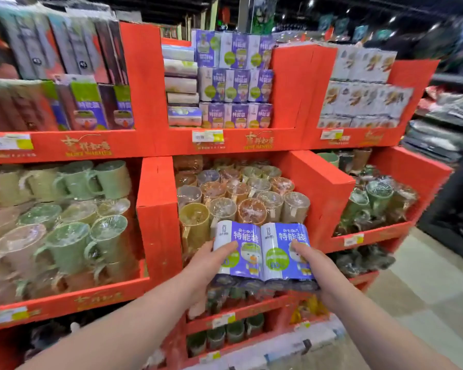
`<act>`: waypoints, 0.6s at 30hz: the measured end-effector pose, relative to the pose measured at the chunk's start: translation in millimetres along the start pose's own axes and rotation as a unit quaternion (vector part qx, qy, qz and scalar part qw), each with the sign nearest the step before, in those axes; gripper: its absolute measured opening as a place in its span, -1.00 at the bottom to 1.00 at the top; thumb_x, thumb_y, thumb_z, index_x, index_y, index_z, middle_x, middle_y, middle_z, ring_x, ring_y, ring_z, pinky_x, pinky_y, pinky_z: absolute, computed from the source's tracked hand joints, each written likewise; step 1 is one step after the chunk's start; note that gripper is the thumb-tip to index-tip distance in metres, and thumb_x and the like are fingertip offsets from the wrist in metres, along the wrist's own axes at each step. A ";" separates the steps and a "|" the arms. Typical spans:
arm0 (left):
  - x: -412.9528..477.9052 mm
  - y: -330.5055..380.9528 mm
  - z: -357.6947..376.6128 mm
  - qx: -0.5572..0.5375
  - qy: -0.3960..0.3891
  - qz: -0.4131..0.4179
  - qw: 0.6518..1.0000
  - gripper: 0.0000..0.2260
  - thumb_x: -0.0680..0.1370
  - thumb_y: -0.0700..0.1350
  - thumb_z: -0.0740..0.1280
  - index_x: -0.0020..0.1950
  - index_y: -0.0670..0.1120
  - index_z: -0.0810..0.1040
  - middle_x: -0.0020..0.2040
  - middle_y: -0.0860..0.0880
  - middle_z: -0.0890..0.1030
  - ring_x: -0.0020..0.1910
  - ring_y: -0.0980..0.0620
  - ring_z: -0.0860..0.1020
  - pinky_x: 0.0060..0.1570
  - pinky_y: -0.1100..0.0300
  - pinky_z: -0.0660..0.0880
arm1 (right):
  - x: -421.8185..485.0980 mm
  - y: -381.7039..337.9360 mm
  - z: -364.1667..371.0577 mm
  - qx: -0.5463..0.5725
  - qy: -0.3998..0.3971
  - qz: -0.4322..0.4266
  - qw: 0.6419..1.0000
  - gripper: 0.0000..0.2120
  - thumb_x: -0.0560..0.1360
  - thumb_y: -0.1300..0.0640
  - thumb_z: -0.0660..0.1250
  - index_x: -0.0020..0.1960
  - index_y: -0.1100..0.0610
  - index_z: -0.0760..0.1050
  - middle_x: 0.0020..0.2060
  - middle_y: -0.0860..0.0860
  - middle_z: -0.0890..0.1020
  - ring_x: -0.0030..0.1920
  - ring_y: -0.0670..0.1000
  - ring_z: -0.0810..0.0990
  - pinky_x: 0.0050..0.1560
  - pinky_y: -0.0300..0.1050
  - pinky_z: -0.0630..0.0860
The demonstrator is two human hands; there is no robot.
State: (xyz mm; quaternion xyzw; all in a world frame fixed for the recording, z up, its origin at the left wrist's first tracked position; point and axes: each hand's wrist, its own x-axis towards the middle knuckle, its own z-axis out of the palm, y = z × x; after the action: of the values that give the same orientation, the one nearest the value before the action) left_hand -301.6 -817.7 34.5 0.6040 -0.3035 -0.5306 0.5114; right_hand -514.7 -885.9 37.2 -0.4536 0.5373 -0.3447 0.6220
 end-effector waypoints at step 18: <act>183.1 159.4 -1.9 -0.022 -0.050 0.097 0.994 -0.72 0.56 0.03 0.33 0.21 -0.08 0.53 -0.10 -0.07 0.71 -0.31 0.04 0.67 -0.38 0.18 0.54 | 177.8 -167.7 26.4 0.015 0.007 -0.089 0.996 -0.64 0.47 -0.09 0.37 0.10 0.16 0.62 0.08 0.19 0.63 0.05 0.26 0.60 -0.03 0.11 0.57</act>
State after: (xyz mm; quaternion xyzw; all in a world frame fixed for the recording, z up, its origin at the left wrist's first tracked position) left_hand -225.4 -1030.3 123.7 0.5330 -0.3739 -0.5142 0.5583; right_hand -446.1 -1102.6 131.0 -0.4875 0.4941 -0.4101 0.5917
